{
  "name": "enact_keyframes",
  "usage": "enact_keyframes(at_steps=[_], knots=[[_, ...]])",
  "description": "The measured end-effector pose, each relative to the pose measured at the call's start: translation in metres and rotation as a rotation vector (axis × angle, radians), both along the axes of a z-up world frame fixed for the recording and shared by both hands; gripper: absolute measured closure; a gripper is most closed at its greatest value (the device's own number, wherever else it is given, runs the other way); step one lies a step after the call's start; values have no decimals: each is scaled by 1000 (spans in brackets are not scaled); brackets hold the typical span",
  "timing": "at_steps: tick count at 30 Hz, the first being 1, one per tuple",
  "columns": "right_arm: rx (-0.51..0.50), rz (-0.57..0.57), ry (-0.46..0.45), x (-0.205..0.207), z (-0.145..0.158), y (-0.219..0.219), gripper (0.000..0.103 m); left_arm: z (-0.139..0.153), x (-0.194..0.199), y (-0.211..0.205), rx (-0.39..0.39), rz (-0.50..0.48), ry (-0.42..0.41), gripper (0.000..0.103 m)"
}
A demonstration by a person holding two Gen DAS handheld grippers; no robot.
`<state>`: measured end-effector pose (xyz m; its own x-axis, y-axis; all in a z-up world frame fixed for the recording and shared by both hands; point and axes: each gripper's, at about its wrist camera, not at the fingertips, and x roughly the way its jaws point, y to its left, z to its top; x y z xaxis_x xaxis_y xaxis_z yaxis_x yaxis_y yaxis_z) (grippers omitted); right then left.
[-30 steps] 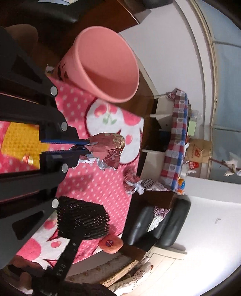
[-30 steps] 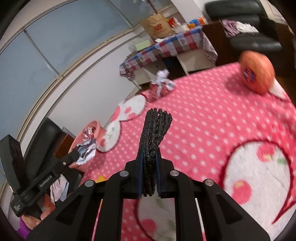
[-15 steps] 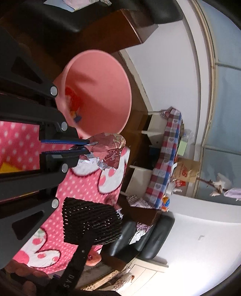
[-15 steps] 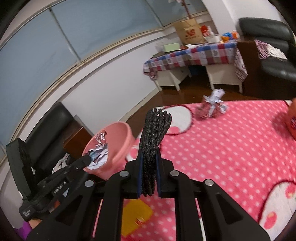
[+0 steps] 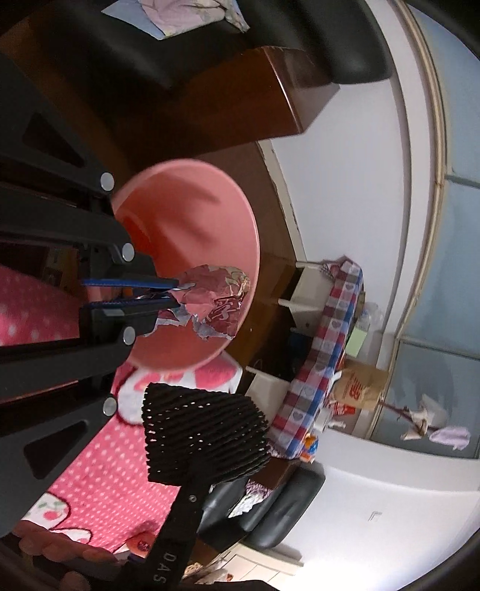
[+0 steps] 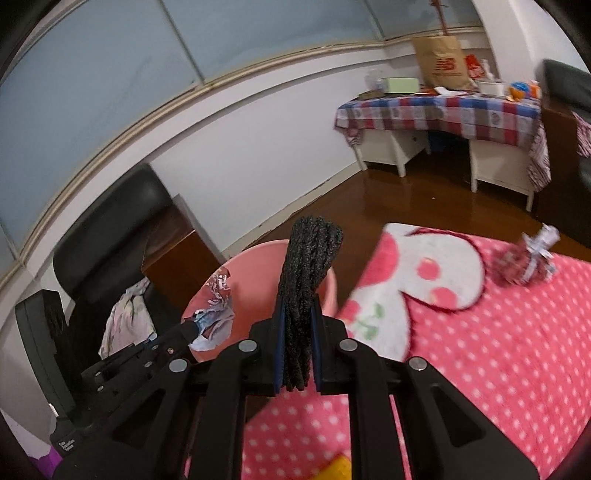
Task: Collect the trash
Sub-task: 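Carry the wrapper in the left tool and black net in the right tool to the bucket, open both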
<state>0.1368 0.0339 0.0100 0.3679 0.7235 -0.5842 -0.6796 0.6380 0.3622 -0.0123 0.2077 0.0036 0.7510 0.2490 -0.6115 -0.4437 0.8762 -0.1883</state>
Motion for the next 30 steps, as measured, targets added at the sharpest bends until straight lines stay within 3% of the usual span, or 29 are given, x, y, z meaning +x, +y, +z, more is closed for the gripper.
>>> enact_keyframes(at_steps=[7,17,18,20,22,26,30], knots=[[-92,46,-3,8,-16,49,91,-24,1,28,-71,36,38,99],[-158,91,35,10,-40,82,91,-45,2,45,-86,77,76,98],[-159,96,45,10,-42,84,91,-45,2,46,-85,80,75,96],[-163,104,78,12,-45,87,90,-45,2,48,-91,88,80,77],[-163,107,99,13,-47,89,89,-45,-1,52,-107,107,74,66],[-146,113,109,14,-47,86,71,-43,-6,54,-115,117,62,65],[-130,111,105,13,-44,81,70,-38,-12,52,-110,115,46,65]])
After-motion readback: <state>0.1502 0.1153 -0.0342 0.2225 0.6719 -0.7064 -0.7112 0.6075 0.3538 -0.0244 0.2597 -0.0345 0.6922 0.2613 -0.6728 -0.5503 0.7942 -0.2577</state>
